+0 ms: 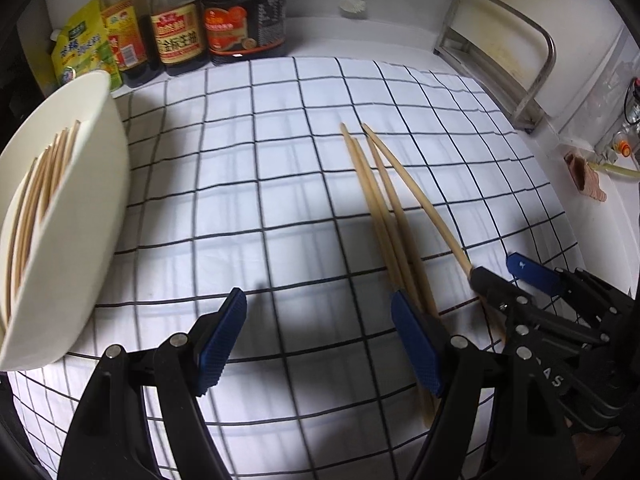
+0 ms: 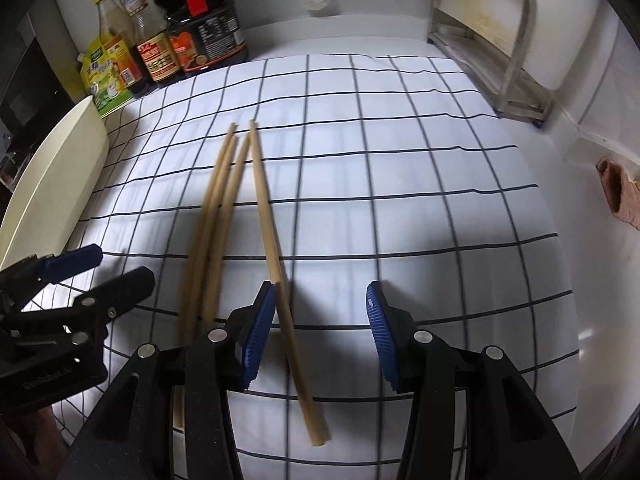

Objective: Organize utensils
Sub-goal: 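Close the right tool on a chopstick while the left tool grasps another, then carry both chopsticks into the white bowl and open both tools, then lift both open tools out of the bowl back to the last two chopsticks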

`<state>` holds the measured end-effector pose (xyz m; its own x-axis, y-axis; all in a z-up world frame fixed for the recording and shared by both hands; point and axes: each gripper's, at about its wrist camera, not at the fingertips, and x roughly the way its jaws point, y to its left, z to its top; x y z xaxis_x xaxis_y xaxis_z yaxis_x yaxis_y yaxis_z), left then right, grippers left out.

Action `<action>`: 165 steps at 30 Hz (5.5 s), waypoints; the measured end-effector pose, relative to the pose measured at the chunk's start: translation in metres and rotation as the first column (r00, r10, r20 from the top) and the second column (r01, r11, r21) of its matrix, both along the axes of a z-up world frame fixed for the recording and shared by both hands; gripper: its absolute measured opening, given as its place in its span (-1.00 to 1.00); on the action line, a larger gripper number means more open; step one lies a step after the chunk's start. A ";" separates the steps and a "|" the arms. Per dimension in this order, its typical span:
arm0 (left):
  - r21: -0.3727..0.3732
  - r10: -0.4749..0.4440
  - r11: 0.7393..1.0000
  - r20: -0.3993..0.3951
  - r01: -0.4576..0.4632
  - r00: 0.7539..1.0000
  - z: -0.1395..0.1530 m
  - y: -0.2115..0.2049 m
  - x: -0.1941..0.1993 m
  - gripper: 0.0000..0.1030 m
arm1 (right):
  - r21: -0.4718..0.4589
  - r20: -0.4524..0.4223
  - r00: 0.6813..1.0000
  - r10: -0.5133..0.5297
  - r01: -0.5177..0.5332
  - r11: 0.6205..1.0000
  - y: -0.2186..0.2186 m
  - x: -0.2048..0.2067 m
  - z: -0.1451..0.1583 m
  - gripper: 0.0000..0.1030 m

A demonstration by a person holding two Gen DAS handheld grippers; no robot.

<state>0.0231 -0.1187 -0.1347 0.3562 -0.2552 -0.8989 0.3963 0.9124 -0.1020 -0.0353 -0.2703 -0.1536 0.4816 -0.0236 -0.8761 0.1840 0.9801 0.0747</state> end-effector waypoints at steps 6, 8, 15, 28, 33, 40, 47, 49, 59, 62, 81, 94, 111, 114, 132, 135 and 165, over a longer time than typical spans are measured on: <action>0.007 -0.018 1.000 -0.003 0.018 1.000 -0.005 -0.013 -0.002 0.43 | 0.001 0.011 1.000 0.021 -0.021 1.000 -0.003 -0.004 0.001 -0.13; 0.014 -0.018 1.000 -0.006 0.018 1.000 -0.007 -0.015 -0.002 0.43 | -0.004 0.012 1.000 0.026 -0.026 1.000 -0.003 -0.005 0.001 -0.13; 0.032 -0.007 0.999 -0.002 0.007 1.000 -0.011 -0.016 0.001 0.52 | 0.011 0.022 0.999 0.033 -0.033 0.999 -0.006 -0.004 0.001 -0.13; 0.088 0.031 0.996 0.001 -0.031 1.000 -0.014 -0.018 0.007 0.52 | -0.010 0.028 0.996 0.080 -0.079 0.997 -0.001 -0.004 0.001 -0.13; 0.086 0.051 0.995 0.018 -0.052 0.999 -0.014 -0.013 0.009 0.42 | -0.045 0.022 0.993 0.116 -0.115 0.992 0.009 0.003 -0.001 -0.13; 0.072 0.014 0.997 0.036 -0.016 0.999 -0.009 -0.020 0.006 -0.43 | -0.098 0.022 0.987 0.160 -0.157 0.983 0.020 0.006 -0.003 -0.53; 0.046 -0.015 0.999 0.013 0.014 1.000 -0.007 -0.022 0.004 -0.86 | -0.081 0.011 0.984 0.175 -0.174 0.981 0.023 0.008 -0.001 -0.88; 0.030 -0.015 0.999 0.000 0.015 1.000 -0.006 -0.020 0.005 -0.86 | -0.045 0.014 0.987 0.158 -0.157 0.987 0.019 0.007 0.000 -0.88; -0.046 -0.004 0.999 0.040 0.006 0.999 0.040 0.006 0.014 -0.86 | 0.018 0.084 0.989 0.120 -0.122 0.992 0.025 0.007 0.047 -0.88; -0.074 0.017 0.997 0.063 -0.012 0.998 0.060 0.023 0.020 -0.86 | 0.019 0.122 0.983 0.138 -0.142 0.990 0.039 0.015 0.068 -0.88; -0.023 0.325 0.946 0.110 -0.325 0.939 0.094 0.243 0.078 -0.86 | 0.080 0.180 0.879 0.441 -0.460 0.884 0.254 0.137 0.099 -0.88; 0.008 0.364 0.931 0.006 -0.364 0.931 0.043 0.286 0.099 -0.85 | 0.079 0.029 0.892 0.450 -0.451 0.889 0.306 0.167 0.051 -0.88; -0.014 0.400 0.916 0.030 -0.400 0.916 0.058 0.303 0.092 0.10 | 0.060 0.058 0.904 0.423 -0.426 0.903 0.302 0.157 0.070 -0.52; -0.015 0.410 0.912 0.039 -0.410 0.911 0.065 0.306 0.088 0.19 | 0.067 0.063 0.905 0.421 -0.425 0.903 0.298 0.151 0.073 -0.52; -0.043 0.358 0.934 0.100 -0.355 0.929 0.097 0.271 0.045 0.29 | 0.078 0.142 0.926 0.351 -0.364 0.928 0.245 0.084 0.112 -0.39; -0.051 0.339 0.941 0.107 -0.335 0.935 0.102 0.259 0.038 0.32 | 0.072 0.145 0.935 0.323 -0.336 0.939 0.227 0.070 0.114 -0.33; -0.048 0.061 0.997 0.070 -0.058 0.996 0.083 0.085 -0.009 0.41 | 0.051 0.087 0.995 0.047 -0.052 0.997 0.063 -0.009 0.078 -0.23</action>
<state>0.0143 -0.0341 -0.0520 0.4344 -0.2722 -0.8586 0.3493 0.9296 -0.1179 -0.0444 -0.2077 -0.0758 0.5541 0.0481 -0.8310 0.1259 0.9820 0.1407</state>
